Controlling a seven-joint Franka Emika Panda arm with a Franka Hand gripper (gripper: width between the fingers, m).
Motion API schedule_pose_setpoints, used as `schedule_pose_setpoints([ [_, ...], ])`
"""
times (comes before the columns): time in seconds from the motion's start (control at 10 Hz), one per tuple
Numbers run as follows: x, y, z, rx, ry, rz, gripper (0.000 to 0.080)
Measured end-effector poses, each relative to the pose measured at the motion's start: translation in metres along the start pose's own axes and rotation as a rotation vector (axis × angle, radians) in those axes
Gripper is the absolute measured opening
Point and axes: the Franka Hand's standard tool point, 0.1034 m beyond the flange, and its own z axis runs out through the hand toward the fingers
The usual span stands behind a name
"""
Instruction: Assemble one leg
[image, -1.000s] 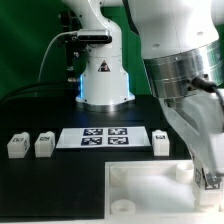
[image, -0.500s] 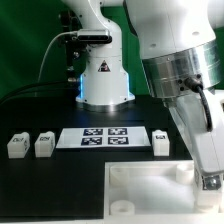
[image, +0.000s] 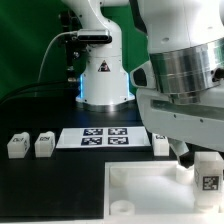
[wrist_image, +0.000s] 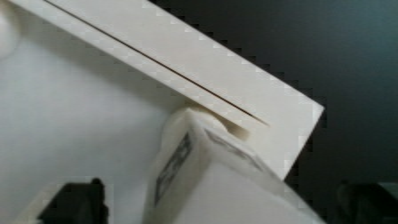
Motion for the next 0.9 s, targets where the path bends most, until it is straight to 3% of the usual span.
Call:
schedule_pose_setpoints([
  [0.1, -0.0013, -0.0006, 0.0022, -0.047, 0.03, -0.213, 0.0649],
  [0.2, -0.0021, -0.0008, 0.0045, -0.071, 0.042, -0.392, 0.0649],
  [0.4, -0.0007, 0.0001, 0.0046, -0.071, 0.037, -0.495, 0.0649],
  [0.6, -0.0012, -0.0001, 0.0048, -0.07, 0.037, -0.47, 0.0366],
  [0.7, -0.0021, -0.0006, 0.0049, -0.065, 0.037, -0.38, 0.0291],
  [0.9, -0.002, -0.0007, 0.005, -0.056, 0.038, -0.214, 0.0291],
])
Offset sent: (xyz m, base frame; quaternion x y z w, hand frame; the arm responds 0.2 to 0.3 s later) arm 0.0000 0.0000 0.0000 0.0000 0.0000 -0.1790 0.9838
